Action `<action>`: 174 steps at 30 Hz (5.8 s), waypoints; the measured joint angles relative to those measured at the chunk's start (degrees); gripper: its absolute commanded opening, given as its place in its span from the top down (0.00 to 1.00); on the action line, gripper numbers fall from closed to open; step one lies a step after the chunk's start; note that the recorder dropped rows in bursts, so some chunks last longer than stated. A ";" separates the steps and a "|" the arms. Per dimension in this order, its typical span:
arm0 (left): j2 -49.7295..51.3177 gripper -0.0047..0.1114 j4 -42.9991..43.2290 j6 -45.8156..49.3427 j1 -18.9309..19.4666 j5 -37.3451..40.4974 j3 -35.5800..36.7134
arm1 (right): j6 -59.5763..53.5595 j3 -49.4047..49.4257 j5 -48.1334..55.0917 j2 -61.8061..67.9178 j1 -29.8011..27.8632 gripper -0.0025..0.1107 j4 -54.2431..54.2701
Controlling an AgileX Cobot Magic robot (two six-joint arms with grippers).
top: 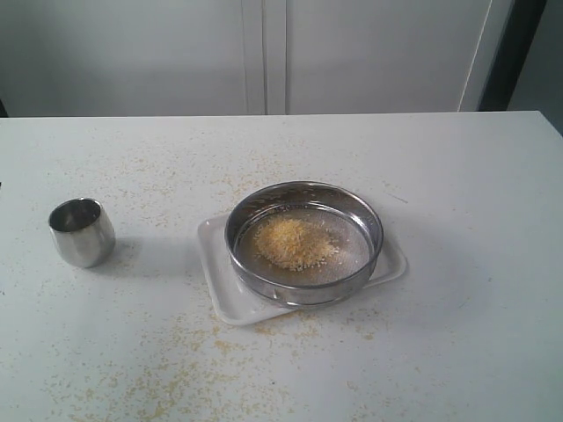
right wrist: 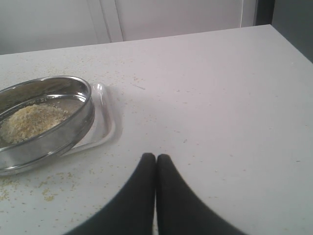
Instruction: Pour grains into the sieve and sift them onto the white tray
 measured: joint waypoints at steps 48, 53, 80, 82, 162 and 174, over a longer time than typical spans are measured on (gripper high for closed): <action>-2.24 0.95 3.19 -4.87 5.15 2.82 1.46 | 20.70 -7.06 -43.71 1.98 0.00 0.98 -2.47; -2.24 0.95 3.19 -4.87 5.15 2.82 1.46 | 18.81 -12.75 -43.69 10.81 0.00 0.98 -4.05; -2.24 0.95 3.19 -4.87 5.15 2.82 1.46 | 17.49 -42.54 -20.54 57.20 0.14 0.98 -20.44; -2.24 0.95 3.19 -4.87 5.15 2.82 1.46 | 15.73 -44.98 -16.50 59.69 0.96 0.98 -21.17; -2.24 0.95 3.19 -4.83 5.15 2.71 1.46 | -17.67 -94.31 32.65 124.80 14.46 0.58 -2.31; -2.24 0.95 3.19 -4.83 5.15 2.71 1.46 | -17.24 -94.35 31.69 125.19 14.37 0.98 -1.47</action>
